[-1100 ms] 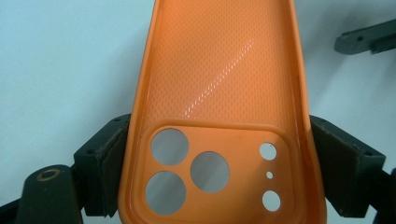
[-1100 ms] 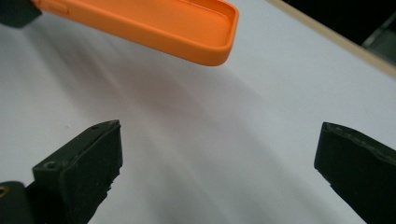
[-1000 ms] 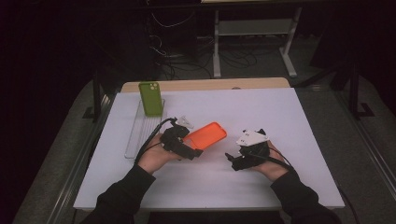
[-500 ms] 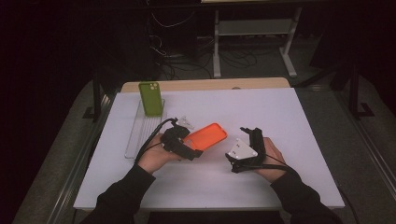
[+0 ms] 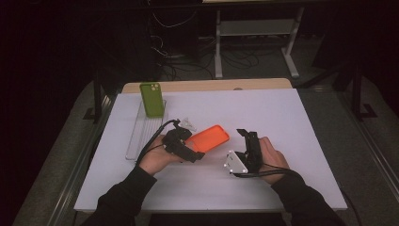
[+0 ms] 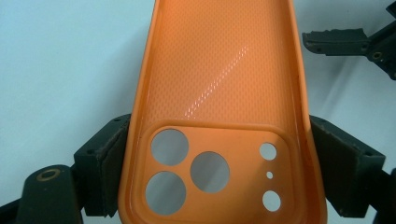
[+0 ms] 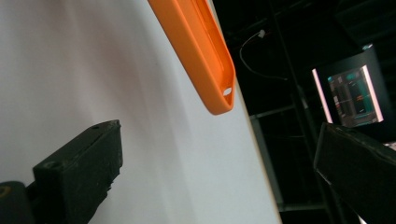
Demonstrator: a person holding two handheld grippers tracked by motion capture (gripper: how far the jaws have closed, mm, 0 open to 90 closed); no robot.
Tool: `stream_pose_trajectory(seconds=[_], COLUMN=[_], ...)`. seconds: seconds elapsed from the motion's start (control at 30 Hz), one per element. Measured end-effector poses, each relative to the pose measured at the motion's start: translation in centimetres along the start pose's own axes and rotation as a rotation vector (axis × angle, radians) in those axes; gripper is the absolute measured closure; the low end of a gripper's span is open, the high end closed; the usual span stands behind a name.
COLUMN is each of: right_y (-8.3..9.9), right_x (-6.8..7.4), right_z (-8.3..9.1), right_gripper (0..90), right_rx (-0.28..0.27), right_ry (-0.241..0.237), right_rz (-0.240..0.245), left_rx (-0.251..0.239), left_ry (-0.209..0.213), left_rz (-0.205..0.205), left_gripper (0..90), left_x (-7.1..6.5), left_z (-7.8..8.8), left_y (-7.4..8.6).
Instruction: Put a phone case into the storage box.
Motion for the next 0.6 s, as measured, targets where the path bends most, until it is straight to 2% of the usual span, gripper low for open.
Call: stream_pose_trajectory(seconds=[0.07,0.1,0.17,0.23,0.3,0.33,0.4,0.43,0.47,0.5,0.6], right_y=[-0.2,-0.3,-0.4,-0.6,-0.5,-0.7,-0.9,-1.0,-0.9,-1.2,-1.6], right_x=[0.1,0.1,0.0,0.0,0.4,0.3,0.3,0.3,0.6,0.4,0.5], right_z=[0.0,0.1,0.0,0.0,0.1,0.0,0.1,0.1,0.1,0.1,0.0], right_gripper=[0.3,0.3,0.3,0.3,0.3,0.3,0.3,0.3,0.3,0.3,0.3], right_rx=[-0.001,-0.005,-0.015,-0.020,-0.008,-0.021,-0.022,-0.025,-0.016,-0.028,-0.049], right_ry=[0.012,0.020,0.040,0.057,0.048,0.060,0.077,0.077,0.067,0.075,0.091], right_rz=[0.022,0.028,0.082,0.113,0.131,0.166,0.153,0.195,0.183,0.206,0.234], left_rx=[0.002,-0.010,-0.004,-0.005,-0.005,-0.005,-0.003,0.004,0.004,0.007,0.004], left_ry=[0.000,0.001,0.000,-0.002,-0.003,-0.003,-0.001,-0.001,0.001,0.000,0.001], left_rz=[0.000,0.012,0.009,0.004,0.003,0.001,-0.001,-0.010,-0.013,-0.017,-0.024], left_gripper=[15.4,15.4,15.4,15.4,15.4,15.4,15.4,15.4,15.4,15.4,15.4], left_x=[0.0,-0.1,-0.1,0.0,0.0,0.0,0.0,0.1,0.1,0.1,0.2], left_z=[0.0,-0.1,0.0,0.0,0.0,0.0,0.0,0.1,0.1,0.2,0.2], left_y=[0.0,-0.1,-0.1,-0.1,-0.1,-0.1,-0.1,-0.1,-0.1,-0.2,-0.3])
Point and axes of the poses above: each handheld gripper's, and its own axes: z roughly backward along the jaws, y roughly out of its underside, x roughly to its left, the point moved 9 cm from there along -z, roughly forward along the jaws
